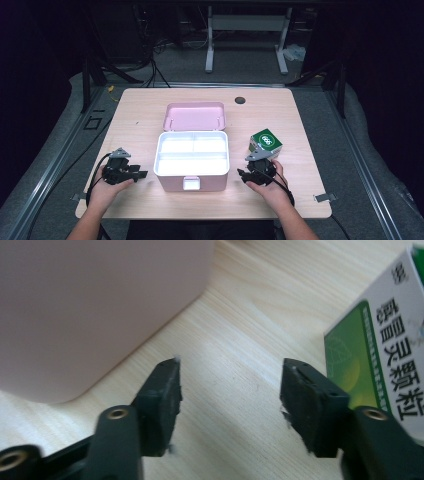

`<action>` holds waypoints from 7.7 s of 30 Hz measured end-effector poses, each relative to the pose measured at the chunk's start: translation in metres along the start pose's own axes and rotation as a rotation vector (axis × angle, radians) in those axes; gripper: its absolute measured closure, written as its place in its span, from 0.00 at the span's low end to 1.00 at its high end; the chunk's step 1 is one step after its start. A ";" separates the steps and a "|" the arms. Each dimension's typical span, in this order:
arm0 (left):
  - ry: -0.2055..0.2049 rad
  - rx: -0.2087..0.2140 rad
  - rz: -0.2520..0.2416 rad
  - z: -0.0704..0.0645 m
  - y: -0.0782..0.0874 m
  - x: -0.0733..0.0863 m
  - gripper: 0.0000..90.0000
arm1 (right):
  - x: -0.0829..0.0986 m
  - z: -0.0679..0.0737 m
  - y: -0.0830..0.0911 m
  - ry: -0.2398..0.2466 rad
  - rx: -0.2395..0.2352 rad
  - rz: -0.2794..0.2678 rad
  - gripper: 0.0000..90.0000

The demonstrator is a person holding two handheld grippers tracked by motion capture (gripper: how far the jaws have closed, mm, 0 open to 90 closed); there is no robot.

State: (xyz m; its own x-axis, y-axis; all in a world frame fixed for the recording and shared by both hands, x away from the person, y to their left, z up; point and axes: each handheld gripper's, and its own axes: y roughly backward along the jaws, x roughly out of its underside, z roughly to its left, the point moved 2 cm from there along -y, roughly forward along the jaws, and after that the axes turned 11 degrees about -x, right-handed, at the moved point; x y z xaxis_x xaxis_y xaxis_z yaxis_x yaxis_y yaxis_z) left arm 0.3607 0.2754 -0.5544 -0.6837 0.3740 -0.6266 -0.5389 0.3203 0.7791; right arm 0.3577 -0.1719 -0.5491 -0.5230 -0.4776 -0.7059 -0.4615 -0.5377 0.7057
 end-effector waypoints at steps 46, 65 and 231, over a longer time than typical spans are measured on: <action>-0.031 0.061 -0.070 -0.002 0.045 -0.056 0.63 | 0.010 -0.013 0.006 -0.135 -0.066 -0.043 0.53; -0.123 0.071 -0.101 -0.016 0.068 -0.096 0.67 | 0.010 -0.014 0.005 -0.142 -0.077 -0.046 0.53; 0.070 -0.103 0.359 0.064 0.019 -0.025 0.65 | 0.009 -0.011 0.005 -0.140 -0.121 -0.049 0.51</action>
State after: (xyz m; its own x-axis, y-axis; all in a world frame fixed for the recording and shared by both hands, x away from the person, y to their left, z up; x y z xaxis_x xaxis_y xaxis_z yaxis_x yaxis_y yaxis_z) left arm 0.3993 0.3278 -0.5250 -0.8681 0.3846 -0.3138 -0.3033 0.0895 0.9487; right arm 0.3587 -0.1860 -0.5527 -0.6008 -0.3520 -0.7177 -0.4033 -0.6417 0.6523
